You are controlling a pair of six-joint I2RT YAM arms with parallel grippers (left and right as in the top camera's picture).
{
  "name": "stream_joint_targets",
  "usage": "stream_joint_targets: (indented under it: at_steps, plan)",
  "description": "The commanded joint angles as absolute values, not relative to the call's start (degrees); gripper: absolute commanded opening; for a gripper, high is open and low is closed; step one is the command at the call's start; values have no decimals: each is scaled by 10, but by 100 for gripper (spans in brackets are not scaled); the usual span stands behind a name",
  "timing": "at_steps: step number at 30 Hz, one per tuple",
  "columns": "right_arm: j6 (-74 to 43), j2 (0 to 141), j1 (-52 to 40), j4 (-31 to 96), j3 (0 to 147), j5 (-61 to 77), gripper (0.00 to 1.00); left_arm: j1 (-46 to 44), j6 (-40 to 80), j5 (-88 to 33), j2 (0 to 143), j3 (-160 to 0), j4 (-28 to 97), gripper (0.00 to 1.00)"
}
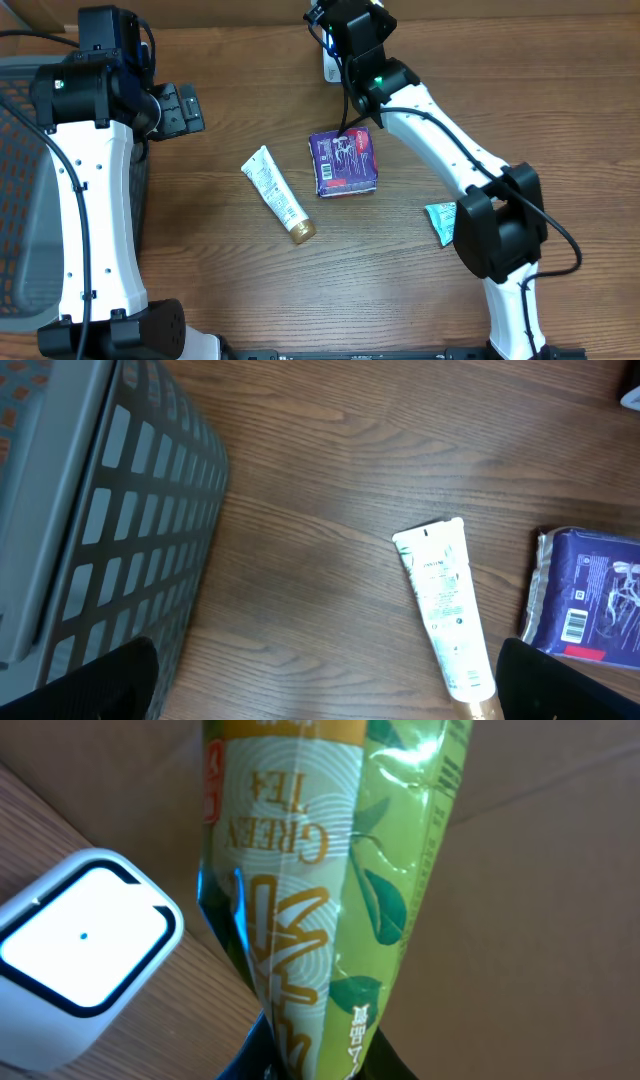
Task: Scan the item barcode
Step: 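Hold the tea packet barcode in front of the white scanner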
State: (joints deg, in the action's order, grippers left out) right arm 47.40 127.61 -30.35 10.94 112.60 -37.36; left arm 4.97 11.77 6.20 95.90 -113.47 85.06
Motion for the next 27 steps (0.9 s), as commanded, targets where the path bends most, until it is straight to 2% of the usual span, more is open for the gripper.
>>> stream_joint_targets:
  at_steps: [1, 14, 27]
  plan:
    - [515, 1301, -294, 94, 1139, -425, 4, 49, 107, 61, 959, -1130, 850, 100]
    - [512, 1364, -269, 93, 1136, -416, 4, 48, 107, 61, 959, -1130, 850, 100]
    - [510, 1367, -267, 97, 1132, -416, 4, 48, 107, 61, 959, -1130, 850, 100]
